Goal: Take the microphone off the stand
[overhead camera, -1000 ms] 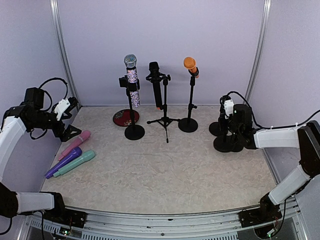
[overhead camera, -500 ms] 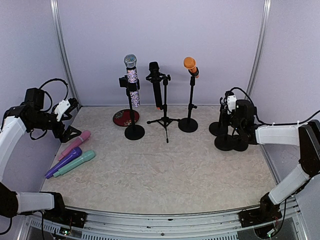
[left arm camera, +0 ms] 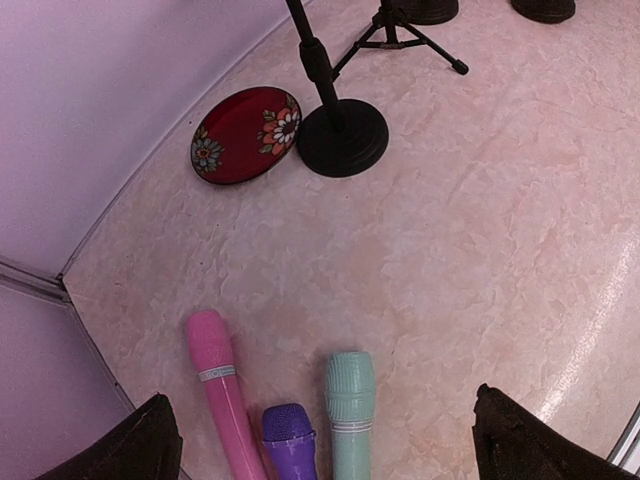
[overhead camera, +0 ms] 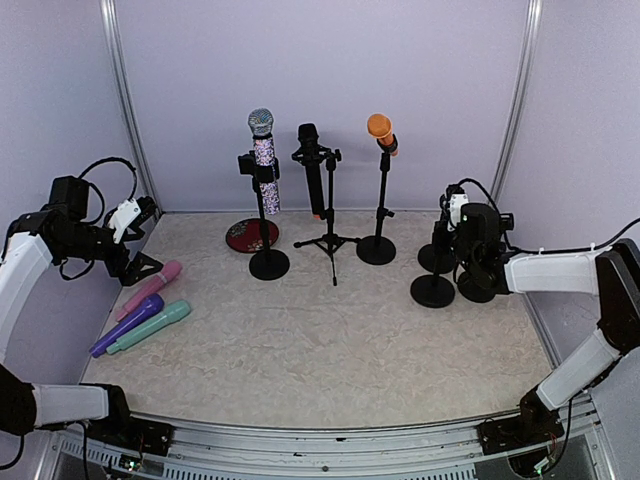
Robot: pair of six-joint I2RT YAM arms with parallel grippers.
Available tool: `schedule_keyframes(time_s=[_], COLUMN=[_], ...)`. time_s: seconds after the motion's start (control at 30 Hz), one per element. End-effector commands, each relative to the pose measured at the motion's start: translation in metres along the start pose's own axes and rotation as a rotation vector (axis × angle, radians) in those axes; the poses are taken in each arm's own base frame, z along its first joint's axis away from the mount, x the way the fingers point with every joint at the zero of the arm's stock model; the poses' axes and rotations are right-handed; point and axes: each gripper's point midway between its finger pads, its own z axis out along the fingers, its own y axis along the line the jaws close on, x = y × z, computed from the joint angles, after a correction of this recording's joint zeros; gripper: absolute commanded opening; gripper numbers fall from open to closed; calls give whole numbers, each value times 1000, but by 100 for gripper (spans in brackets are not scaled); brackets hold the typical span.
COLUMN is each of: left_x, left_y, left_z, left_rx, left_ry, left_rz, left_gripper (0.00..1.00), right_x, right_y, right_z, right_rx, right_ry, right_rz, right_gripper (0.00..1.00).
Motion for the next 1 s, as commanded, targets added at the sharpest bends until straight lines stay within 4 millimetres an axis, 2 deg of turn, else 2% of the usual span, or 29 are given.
schedule_keyframes(time_s=[0.0, 0.17, 0.3, 0.43, 0.5, 0.57, 0.6, 0.7, 0.8, 0.97], left_x=[-8, -8, -8, -11, -13, -14, -16, -19, -21, -22], left_y=[-2, -3, -3, 0, 0, -1, -1, 0, -1, -3], left_z=[-5, -4, -4, -5, -7, -7, -7, -5, -5, -5], left_rx=[8, 11, 13, -2, -8, -8, -5, 7, 19, 27], left_ry=[-26, -29, -29, -40, -48, -57, -63, -75, -81, -92], left_rz=[22, 19, 13, 3, 4, 1, -1, -16, -29, -20], left_gripper=[99, 99, 99, 99, 99, 99, 99, 99, 99, 99], right_x=[14, 16, 9, -8, -23, -42, -52, -79, -110, -160], right_y=[-24, -51, -58, -41, -39, -38, -39, -40, -30, 19], right_z=[2, -1, -5, -13, -22, -35, -41, -59, -70, -74], right_rx=[83, 165, 169, 67, 50, 44, 48, 51, 21, -77], right_ry=[9, -16, -46, -81, -114, -153, -172, -213, -258, -346], right_rz=[39, 29, 36, 53, 71, 84, 90, 96, 73, -61], right_gripper=[0, 0, 0, 43, 72, 93, 99, 100, 100, 100])
